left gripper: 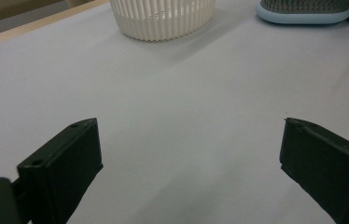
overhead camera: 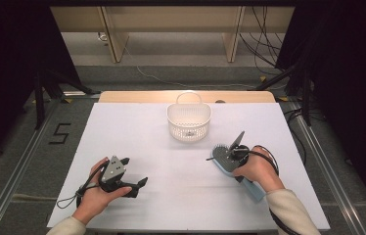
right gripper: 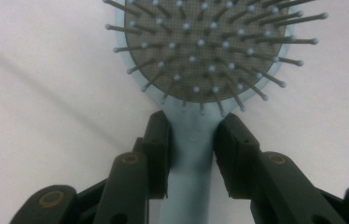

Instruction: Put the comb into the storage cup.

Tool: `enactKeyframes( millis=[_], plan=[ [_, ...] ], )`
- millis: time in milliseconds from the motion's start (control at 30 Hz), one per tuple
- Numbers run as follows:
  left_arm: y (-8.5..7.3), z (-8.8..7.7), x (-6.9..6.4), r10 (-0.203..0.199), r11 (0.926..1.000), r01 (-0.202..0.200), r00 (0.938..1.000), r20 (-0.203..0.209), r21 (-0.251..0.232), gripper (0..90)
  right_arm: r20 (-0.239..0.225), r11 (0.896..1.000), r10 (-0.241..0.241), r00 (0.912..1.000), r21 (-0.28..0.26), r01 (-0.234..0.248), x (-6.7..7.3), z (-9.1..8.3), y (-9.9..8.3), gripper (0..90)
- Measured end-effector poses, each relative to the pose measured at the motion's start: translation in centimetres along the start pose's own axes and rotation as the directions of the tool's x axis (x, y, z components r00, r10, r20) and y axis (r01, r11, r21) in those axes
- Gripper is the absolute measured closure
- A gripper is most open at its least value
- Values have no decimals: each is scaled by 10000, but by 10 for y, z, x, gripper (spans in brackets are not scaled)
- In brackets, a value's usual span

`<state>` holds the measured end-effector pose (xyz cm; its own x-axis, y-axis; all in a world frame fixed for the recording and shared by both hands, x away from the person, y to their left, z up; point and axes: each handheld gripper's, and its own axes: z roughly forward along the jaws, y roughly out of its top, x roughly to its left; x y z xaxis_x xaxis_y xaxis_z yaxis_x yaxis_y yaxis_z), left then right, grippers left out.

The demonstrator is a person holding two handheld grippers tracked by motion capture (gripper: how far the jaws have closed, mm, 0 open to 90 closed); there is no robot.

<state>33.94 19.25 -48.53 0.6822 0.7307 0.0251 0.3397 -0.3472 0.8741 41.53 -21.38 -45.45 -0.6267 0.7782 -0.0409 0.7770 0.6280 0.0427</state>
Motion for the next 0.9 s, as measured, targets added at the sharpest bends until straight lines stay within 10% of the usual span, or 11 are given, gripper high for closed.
enactKeyframes(
  millis=[900],
  plan=[
    [0, 0, 0, 4, 10000, -4, 10000, 7, -3, 50, -257, 9982, 569, 9980, -187, -574, -3, -1, -3, 704]
  ],
)
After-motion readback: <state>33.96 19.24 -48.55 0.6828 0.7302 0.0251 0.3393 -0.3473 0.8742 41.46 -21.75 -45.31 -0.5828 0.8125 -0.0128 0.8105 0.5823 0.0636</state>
